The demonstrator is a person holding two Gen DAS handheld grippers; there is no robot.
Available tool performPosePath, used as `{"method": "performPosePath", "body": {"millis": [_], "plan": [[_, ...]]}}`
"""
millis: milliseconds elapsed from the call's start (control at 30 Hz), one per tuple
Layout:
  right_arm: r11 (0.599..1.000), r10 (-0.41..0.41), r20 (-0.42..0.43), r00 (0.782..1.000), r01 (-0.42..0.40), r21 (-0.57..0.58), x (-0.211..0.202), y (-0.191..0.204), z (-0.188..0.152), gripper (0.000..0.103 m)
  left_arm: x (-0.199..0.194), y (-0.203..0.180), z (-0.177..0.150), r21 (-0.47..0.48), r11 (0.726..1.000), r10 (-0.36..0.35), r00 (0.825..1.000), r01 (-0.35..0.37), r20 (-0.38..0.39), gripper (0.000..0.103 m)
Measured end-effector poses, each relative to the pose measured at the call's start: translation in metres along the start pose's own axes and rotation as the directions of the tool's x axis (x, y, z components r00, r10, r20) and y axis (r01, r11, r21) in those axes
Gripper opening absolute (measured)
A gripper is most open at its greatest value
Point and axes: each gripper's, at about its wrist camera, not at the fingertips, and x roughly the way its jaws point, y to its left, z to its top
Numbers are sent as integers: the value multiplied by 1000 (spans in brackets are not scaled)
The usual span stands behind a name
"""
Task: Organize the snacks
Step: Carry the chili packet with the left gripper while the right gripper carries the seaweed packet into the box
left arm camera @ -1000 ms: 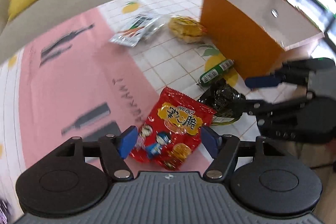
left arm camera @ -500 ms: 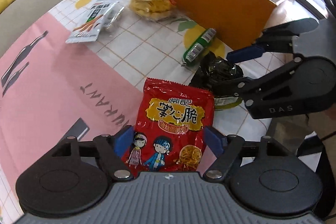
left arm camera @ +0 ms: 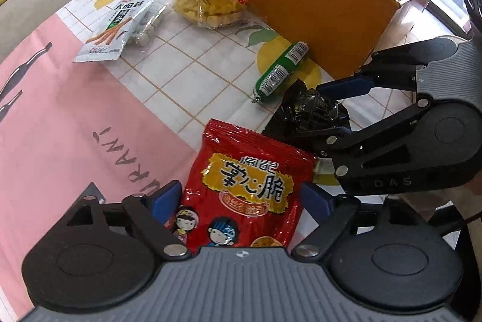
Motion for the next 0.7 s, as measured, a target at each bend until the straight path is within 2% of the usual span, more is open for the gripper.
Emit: {"method": "performPosePath", "body": {"millis": [200,367,500,700], "plan": [[996,28,-4,1000,-28,79,-4,-10,1,49,3,-10,1,-5,1000,27,1000,-27,1,103],[995,33,-13,999,-31,100,-6,-11,0,47,6,-10,2,-94,993,65,997,-69,-45,101],[993,45,-21,999,-42,113,-10,-14,-3,46,5,-11,2,-167,977,120,990,-130,-67,96],[989,48,-9,999,-46,140,-18,-19,-2,45,-4,-4,-3,-317,936,143,988,-154,-58,90]]}}
